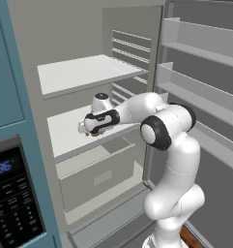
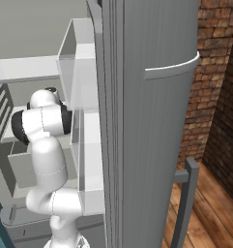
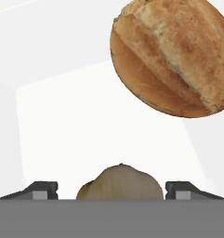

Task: Retrieve the bottle and the shaker from the cabinet and place them next to the mixing bowl on the counter. Then add garlic from the fridge to the mixing bowl.

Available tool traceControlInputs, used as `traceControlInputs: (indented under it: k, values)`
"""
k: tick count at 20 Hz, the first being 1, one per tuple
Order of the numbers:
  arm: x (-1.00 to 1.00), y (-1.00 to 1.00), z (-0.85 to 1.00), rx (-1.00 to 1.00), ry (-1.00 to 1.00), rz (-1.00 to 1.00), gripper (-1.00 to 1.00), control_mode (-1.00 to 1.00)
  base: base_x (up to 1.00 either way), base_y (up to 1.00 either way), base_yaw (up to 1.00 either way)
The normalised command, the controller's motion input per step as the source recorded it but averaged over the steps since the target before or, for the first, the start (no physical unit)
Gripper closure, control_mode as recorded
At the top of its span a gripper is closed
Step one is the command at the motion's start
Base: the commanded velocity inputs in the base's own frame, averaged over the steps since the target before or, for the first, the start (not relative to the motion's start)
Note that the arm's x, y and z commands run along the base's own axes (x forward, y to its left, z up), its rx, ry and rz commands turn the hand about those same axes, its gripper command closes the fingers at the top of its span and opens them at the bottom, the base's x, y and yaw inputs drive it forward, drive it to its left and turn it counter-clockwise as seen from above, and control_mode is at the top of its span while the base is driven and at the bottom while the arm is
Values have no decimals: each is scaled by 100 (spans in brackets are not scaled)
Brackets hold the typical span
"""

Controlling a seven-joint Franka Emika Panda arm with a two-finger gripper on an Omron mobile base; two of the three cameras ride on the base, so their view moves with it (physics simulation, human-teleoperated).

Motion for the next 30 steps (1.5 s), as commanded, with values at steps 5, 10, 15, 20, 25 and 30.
traceControlInputs:
  k: [5,10,15,20,25,30]
  values:
    - [0,0,0,0,0,0,100,-100,0,0,0]
    - [0,-1,0,0,0,0,100,-100,0,0,0]
    - [-56,0,16,0,-5,0,100,-100,0,0,0]
    - [-100,0,61,0,-13,-1,100,-100,0,0,0]
    - [-100,-7,79,2,-7,-3,100,-100,0,0,0]
    - [-100,-19,99,6,0,-3,100,-100,0,0,0]
